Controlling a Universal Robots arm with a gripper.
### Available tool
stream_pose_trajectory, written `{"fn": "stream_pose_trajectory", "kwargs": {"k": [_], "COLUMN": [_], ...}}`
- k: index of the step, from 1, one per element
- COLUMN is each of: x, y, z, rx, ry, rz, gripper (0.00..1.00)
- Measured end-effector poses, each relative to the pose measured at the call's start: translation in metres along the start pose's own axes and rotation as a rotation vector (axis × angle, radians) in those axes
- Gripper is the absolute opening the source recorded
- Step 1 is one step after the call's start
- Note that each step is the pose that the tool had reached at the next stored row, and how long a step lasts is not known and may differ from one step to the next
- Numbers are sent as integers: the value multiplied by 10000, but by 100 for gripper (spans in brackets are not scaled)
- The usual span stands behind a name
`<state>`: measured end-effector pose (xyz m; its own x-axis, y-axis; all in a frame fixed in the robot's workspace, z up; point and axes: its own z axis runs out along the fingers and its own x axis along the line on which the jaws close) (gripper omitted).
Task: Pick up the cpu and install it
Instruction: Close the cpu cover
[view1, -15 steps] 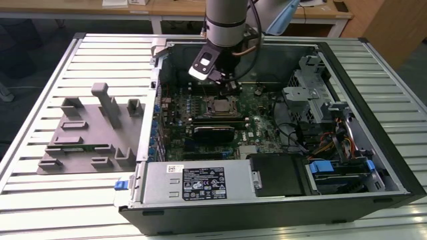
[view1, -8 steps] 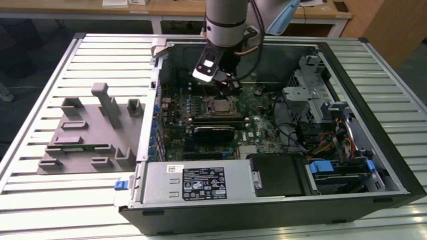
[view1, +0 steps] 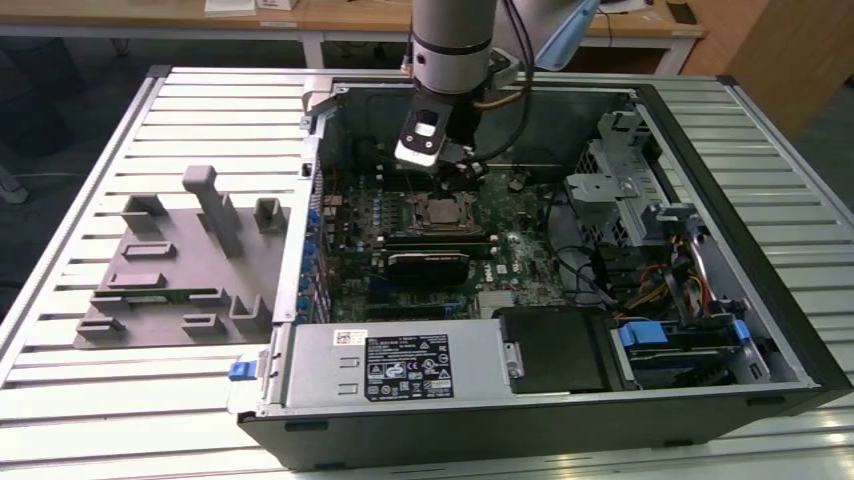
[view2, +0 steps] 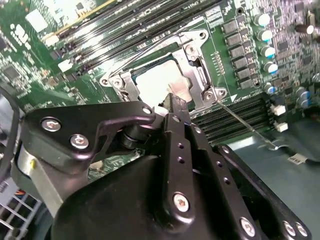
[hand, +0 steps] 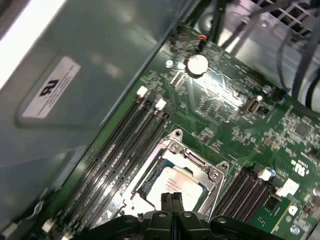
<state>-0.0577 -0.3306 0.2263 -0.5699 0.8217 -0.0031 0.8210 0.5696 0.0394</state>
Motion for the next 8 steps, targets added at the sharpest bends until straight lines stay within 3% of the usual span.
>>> {"fn": "stream_pose_trajectory", "kwargs": {"k": [8], "x": [0], "y": [0], "z": [0], "rx": [16], "ry": [21], "rz": [-1281], "gripper": [11]}}
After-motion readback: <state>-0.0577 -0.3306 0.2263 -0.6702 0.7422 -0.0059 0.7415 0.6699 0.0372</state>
